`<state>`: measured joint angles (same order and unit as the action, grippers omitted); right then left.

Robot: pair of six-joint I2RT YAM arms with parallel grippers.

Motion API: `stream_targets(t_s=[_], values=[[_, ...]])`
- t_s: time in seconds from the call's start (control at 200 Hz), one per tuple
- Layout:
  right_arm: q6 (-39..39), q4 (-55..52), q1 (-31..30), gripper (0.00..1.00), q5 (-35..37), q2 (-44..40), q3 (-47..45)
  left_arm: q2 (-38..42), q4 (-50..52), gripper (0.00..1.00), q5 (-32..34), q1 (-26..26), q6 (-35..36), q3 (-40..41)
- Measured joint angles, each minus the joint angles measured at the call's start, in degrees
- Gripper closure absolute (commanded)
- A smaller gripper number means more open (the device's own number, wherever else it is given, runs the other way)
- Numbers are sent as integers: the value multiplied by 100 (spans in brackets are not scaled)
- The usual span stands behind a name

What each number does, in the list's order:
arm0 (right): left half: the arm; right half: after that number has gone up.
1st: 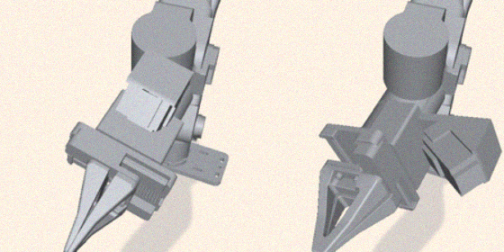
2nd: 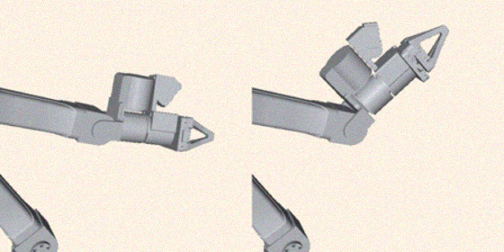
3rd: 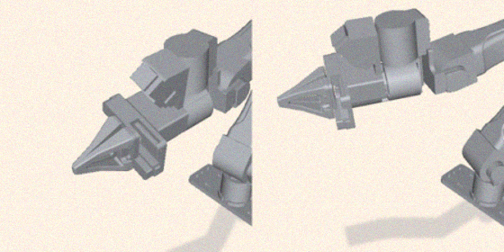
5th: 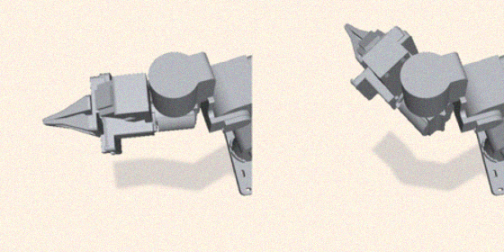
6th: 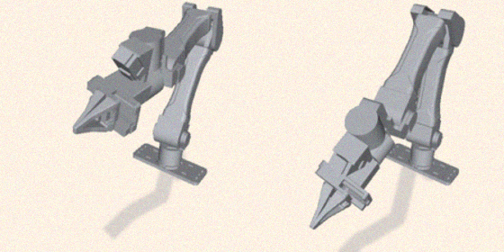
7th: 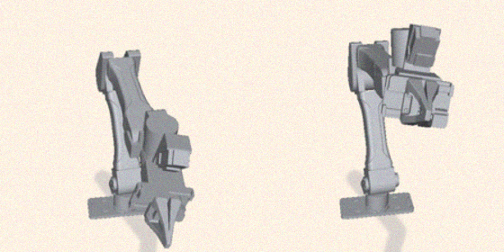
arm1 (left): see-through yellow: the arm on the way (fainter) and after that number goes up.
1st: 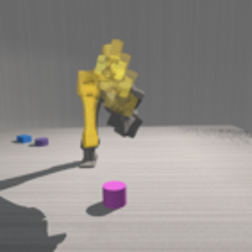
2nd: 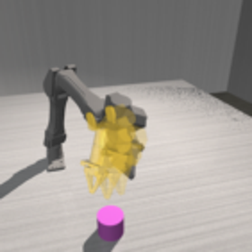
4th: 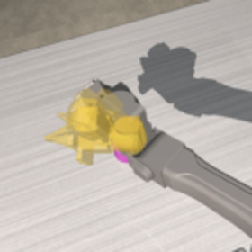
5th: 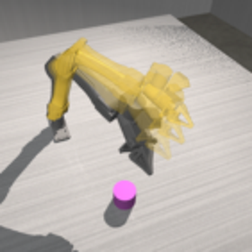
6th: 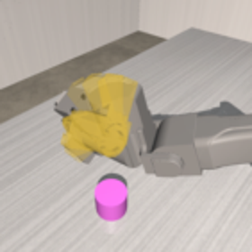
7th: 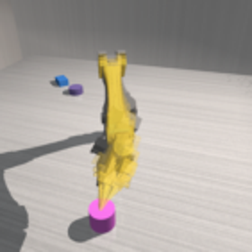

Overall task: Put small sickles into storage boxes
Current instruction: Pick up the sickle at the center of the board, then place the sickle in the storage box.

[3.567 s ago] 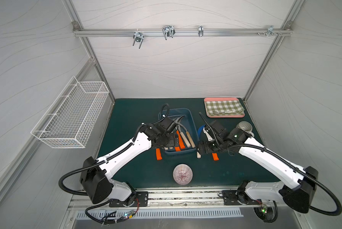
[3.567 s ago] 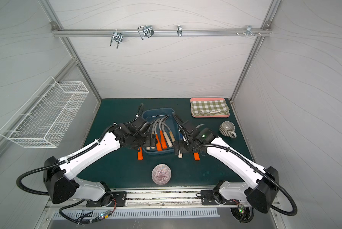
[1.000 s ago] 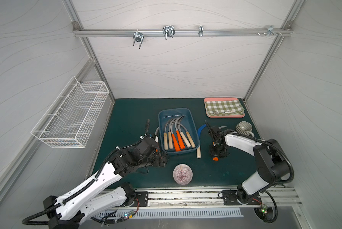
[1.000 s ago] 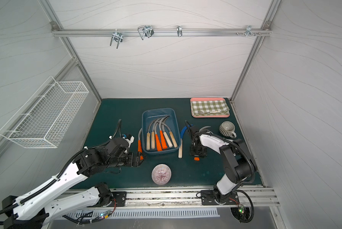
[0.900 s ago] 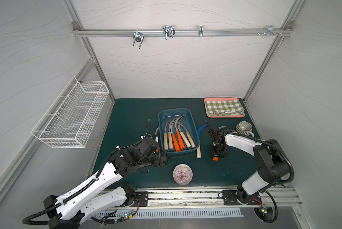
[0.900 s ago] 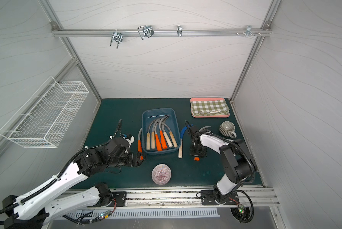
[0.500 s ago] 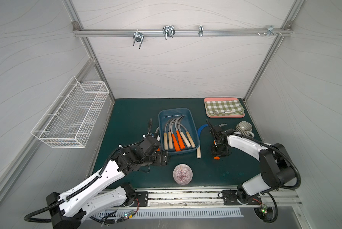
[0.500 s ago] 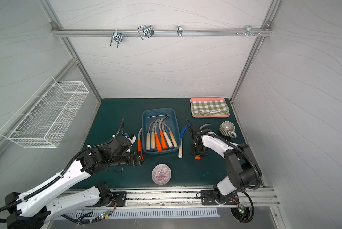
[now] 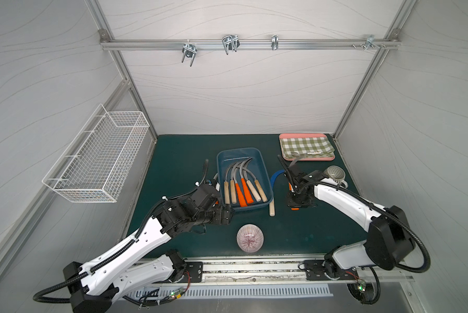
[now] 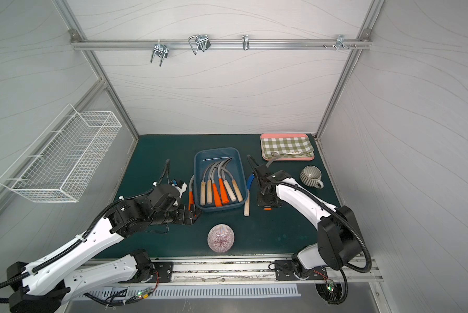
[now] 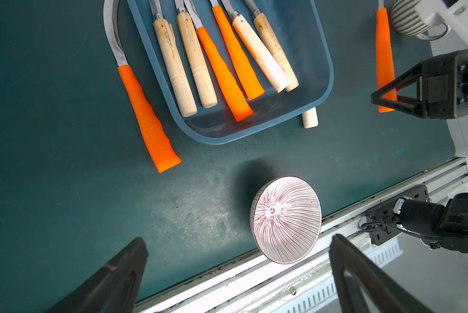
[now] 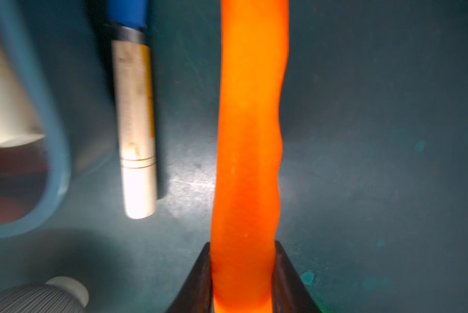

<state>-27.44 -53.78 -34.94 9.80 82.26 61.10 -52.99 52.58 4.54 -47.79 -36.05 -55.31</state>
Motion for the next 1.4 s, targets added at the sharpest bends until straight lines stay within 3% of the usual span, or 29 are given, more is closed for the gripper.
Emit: stream_targets(t_s=[0.725,1.09,1.4], values=[[52,-227,-1132,81,-306,1080,1742,-254,391,1,632,52,157,-597],[92,-199,-1416,80,-625,2041,2621,31,592,1,531,841,378,-645],[138,-162,-1469,81,-857,2800,3226,190,758,1,422,1161,503,-645]])
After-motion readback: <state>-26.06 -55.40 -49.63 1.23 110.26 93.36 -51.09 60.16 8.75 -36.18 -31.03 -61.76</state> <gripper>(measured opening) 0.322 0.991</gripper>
